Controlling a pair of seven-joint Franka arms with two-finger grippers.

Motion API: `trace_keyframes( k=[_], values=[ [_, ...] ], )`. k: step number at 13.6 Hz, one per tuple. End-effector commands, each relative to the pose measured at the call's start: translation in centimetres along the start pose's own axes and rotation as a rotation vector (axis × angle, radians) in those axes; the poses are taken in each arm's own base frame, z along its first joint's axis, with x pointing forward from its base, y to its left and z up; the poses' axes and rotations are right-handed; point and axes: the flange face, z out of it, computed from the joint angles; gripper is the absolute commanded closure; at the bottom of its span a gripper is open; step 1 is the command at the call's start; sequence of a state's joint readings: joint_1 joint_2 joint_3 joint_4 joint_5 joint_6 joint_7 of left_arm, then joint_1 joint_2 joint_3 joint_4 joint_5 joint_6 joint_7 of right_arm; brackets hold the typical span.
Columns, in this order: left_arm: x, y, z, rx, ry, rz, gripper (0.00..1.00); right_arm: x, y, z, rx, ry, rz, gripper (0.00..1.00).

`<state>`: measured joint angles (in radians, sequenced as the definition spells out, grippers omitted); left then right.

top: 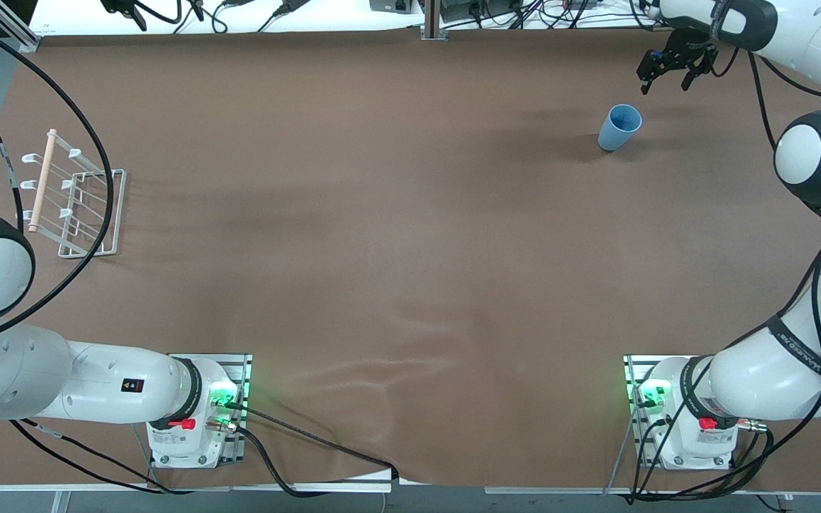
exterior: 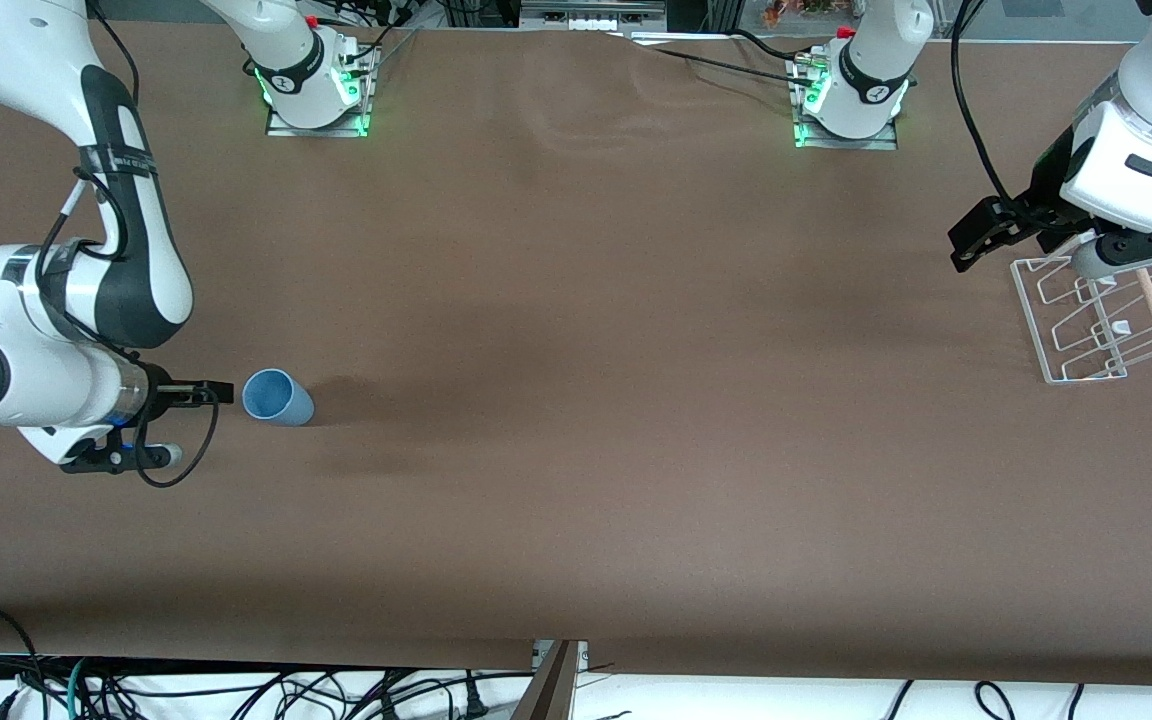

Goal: Transfer cup to left arm and place on rack
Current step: 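Lower the right gripper onto the blue cup and grasp its rim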

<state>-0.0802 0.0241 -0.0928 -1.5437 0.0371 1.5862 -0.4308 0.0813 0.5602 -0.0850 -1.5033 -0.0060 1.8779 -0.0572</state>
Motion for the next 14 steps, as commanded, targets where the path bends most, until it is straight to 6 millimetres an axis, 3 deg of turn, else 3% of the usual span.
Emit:
trace_keyframes(
  k=[1, 7, 14],
  values=[
    [0.2, -0.2, -0.2, 0.014, 0.005, -0.003, 0.00, -0.2, -0.2, 1.7, 0.024, -0.002, -0.014, 0.00],
    [0.5, -0.3, -0.2, 0.010, 0.011, -0.011, 0.00, -1.2, -0.7, 4.9, 0.062, -0.047, -0.004, 0.00],
    [1.5, -0.6, 0.2, -0.003, 0.040, -0.022, 0.00, -0.8, -1.1, 8.4, 0.089, -0.070, 0.012, 0.02]
  ],
)
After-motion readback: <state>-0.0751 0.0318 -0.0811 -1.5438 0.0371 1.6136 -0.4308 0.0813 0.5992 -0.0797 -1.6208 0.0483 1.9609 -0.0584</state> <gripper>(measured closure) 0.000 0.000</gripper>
